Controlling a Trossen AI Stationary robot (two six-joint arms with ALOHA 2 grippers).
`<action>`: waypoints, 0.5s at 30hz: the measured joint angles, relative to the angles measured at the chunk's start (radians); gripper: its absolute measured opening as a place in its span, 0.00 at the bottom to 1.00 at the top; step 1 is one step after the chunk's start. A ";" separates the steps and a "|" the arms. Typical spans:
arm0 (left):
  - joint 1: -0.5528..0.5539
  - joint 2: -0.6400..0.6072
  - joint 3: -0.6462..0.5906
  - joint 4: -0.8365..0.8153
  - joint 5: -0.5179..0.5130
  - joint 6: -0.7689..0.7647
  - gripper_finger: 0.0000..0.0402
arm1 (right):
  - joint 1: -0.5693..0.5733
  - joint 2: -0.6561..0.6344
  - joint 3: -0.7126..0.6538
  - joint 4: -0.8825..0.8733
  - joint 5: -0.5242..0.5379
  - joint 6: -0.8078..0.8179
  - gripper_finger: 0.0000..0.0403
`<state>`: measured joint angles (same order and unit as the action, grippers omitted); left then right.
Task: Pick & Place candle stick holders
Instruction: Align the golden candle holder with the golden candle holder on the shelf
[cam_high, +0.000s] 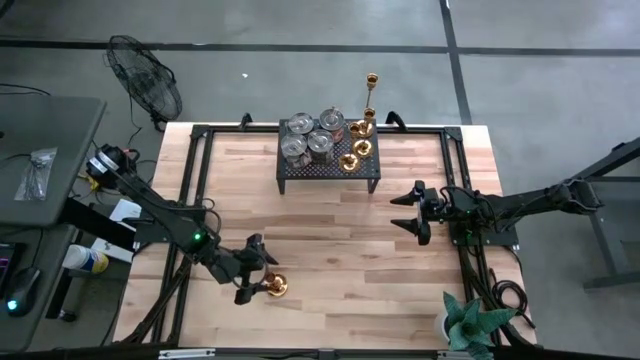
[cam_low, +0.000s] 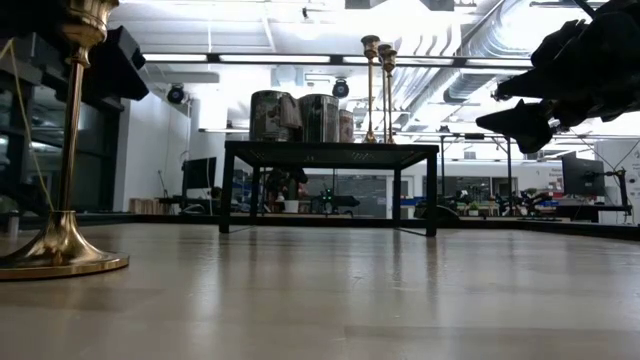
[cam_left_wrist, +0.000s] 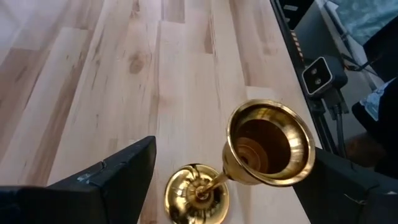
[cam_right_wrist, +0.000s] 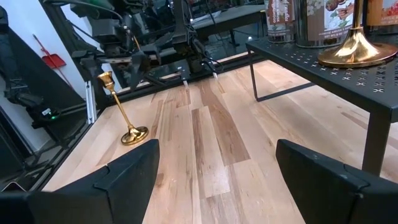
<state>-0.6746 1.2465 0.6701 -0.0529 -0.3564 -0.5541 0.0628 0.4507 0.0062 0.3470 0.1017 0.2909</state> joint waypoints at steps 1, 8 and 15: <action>0.000 0.000 0.000 0.000 -0.004 0.000 0.83 | 0.000 0.000 0.000 0.000 0.000 0.000 0.78; 0.000 0.000 0.000 0.001 -0.021 0.000 0.71 | 0.000 0.000 0.000 0.000 0.000 0.000 0.78; 0.000 0.000 0.000 0.002 -0.008 0.000 0.54 | 0.000 0.000 0.000 0.000 0.000 0.000 0.78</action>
<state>-0.6746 1.2465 0.6701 -0.0510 -0.3642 -0.5545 0.0628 0.4505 0.0063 0.3471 0.1017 0.2909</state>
